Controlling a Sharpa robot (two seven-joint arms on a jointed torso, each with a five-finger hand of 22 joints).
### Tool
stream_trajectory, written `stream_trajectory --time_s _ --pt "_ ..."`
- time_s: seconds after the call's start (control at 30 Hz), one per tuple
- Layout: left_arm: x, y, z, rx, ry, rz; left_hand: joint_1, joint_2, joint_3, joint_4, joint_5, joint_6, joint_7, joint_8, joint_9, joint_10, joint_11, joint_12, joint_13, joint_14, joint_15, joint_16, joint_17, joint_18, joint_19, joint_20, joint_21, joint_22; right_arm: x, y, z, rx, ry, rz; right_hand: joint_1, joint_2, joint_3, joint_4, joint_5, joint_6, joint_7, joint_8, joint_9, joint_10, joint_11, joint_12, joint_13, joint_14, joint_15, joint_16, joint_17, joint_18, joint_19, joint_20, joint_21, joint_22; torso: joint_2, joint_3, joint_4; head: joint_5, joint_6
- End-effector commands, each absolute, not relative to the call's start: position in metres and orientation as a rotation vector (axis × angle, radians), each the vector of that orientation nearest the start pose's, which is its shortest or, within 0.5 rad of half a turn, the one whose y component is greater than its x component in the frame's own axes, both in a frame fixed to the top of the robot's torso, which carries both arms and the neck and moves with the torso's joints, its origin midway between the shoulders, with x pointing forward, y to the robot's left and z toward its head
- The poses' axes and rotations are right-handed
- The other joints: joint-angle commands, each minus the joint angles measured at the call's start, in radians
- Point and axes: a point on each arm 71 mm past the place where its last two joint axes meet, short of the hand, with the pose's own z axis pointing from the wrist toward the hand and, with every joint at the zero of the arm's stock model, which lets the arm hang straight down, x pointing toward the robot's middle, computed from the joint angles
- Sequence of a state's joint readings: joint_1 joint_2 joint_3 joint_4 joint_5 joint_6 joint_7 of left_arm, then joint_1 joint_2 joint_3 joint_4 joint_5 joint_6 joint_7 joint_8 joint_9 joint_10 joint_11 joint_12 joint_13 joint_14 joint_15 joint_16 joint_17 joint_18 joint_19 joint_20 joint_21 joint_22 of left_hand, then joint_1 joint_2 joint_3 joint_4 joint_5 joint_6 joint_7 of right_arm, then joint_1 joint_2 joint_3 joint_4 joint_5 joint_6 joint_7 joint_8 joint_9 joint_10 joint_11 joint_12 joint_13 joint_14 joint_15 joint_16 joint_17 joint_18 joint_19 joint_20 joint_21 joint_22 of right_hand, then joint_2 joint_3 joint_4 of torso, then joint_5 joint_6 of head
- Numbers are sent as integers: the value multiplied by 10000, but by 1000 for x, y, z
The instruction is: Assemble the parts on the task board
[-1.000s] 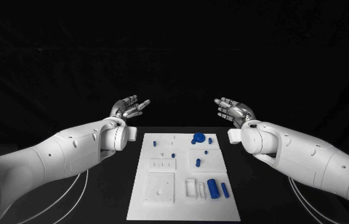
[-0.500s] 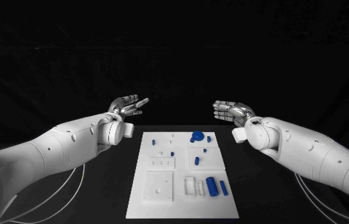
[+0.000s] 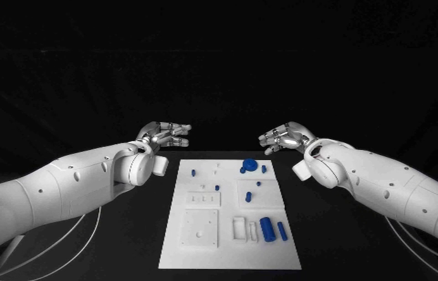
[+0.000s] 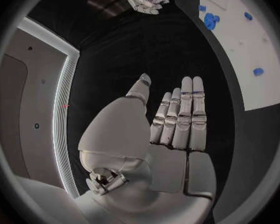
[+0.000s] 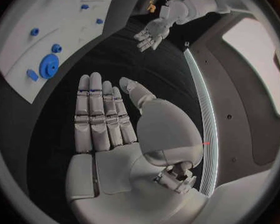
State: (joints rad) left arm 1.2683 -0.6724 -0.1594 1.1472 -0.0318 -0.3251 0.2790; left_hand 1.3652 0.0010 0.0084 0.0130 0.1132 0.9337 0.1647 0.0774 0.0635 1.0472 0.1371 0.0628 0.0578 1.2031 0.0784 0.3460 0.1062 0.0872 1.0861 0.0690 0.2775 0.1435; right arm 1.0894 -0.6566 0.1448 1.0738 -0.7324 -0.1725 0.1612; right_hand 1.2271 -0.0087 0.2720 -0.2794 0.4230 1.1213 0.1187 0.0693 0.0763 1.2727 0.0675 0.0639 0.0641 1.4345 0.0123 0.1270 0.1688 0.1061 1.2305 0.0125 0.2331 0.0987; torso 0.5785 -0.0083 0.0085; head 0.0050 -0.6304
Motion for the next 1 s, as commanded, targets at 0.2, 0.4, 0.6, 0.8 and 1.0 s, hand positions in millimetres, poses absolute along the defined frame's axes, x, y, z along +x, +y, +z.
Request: stream_trajectory --time_s 0.2,0.4,0.6,0.8,1.0 --pt "529 220 -191 -9968 15977 -13396 -26 173 -355 -450 51 11 -56 -92 9 244 -113 0 7 -395 -372 3327 1723 -142 -501 -468 2692 1836 550 -228 -191 1180 17048 7785 114 -462 -21 -93 208 -92 -11 -74 -86 -362 -2 -20 -34 727 -445 3222 2590 157 1741 -682 1528 877 668 -80 270 -170 -265" --pt "518 217 -182 -9831 16151 -13606 -121 169 -320 -438 83 42 -36 -87 8 311 -149 -6 15 -479 -337 3557 1573 -128 -1042 -425 3331 2255 550 -221 -178 -392 16711 6289 -297 -705 288 60 -198 -215 3 -64 -87 -888 86 -60 -42 605 -397 4723 4071 366 1979 -606 2389 1572 944 -104 406 -274 -606" --pt "512 215 -175 -9748 16201 -13762 -178 140 -305 -438 85 49 -37 -85 7 438 -171 -3 17 -545 -348 3853 1628 -126 -1143 -434 3549 2367 550 -215 -171 -1467 16238 5193 -40 -966 1045 -20 -913 -196 7 -72 -88 -836 78 -85 -50 346 -352 6207 4981 403 2073 -599 3192 2436 1133 -162 553 -384 -769" --pt "510 215 -172 -9723 16146 -13773 -199 83 -307 -457 85 40 -25 -84 8 381 -143 0 18 -723 -304 3927 1610 -146 -1303 -394 3588 2387 548 -205 -167 -2180 15830 4739 108 -1394 1914 11 -1262 -193 -47 -64 -85 -732 59 -57 -36 236 -351 6577 4818 492 1709 -583 3809 3297 1283 -169 627 -414 -751" --pt "509 214 -166 -9643 16026 -13823 -206 24 -275 -454 90 1 -22 -87 6 224 -111 -4 18 -853 -264 3913 1558 -148 -1395 -351 3533 2347 545 -194 -169 -2909 15530 4219 258 -1639 2151 15 -1827 -236 -101 -67 -84 -875 91 -60 -35 204 -299 6823 4720 547 1598 -531 3979 3734 1405 -184 653 -441 -656"
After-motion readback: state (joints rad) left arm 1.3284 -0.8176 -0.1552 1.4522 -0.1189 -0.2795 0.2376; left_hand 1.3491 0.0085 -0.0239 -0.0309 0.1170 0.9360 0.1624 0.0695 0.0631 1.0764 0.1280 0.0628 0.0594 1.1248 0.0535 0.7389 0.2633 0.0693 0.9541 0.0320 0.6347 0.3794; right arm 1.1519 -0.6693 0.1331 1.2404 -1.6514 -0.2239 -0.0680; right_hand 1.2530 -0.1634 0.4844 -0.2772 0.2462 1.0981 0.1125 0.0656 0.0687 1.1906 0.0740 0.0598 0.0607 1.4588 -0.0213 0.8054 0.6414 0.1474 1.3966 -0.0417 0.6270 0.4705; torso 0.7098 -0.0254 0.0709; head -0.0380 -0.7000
